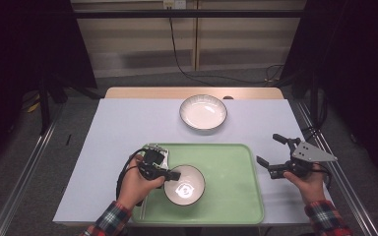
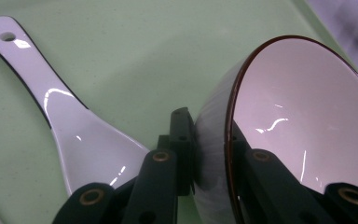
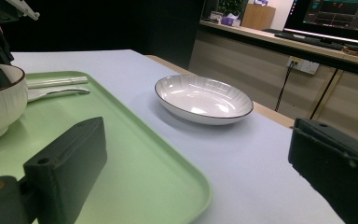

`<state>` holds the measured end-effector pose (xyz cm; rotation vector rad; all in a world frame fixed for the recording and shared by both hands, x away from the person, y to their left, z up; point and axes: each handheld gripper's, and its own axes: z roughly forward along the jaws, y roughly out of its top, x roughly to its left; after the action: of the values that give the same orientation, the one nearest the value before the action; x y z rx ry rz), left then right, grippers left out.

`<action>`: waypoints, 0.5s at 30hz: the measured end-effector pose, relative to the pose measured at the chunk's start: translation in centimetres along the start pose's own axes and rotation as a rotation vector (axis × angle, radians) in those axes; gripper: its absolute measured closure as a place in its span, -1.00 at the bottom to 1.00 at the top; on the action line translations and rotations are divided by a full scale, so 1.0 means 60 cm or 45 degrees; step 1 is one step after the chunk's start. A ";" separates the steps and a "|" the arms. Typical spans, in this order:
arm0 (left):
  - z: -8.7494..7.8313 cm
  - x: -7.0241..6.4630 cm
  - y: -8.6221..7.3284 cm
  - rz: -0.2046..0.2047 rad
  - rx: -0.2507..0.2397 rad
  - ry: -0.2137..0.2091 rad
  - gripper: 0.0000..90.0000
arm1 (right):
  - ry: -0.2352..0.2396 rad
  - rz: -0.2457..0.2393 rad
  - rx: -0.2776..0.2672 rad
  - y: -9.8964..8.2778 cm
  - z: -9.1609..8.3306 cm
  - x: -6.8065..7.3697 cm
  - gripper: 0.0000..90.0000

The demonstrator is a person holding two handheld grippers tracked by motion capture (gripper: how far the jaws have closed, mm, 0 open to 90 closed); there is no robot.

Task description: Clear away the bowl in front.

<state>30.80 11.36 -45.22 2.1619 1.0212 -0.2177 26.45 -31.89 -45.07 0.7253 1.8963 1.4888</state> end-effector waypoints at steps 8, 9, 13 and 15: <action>0.000 -0.004 -0.003 0.023 0.021 -0.012 0.79 | 0.000 -0.003 0.002 0.001 0.000 0.001 -0.92; 0.001 -0.006 -0.004 0.020 0.016 -0.012 0.78 | 0.005 -0.008 0.004 0.001 0.000 0.000 -0.92; 0.002 -0.005 -0.004 0.023 0.015 -0.032 0.78 | 0.002 -0.005 0.004 0.001 0.002 0.002 -0.92; 0.004 -0.006 -0.005 0.016 0.004 -0.044 0.75 | 0.002 -0.007 0.004 0.001 0.002 0.001 -0.92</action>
<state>30.41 11.10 -45.41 2.1592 0.9883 -0.2502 26.51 -31.75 -45.06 0.7205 1.9007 1.4834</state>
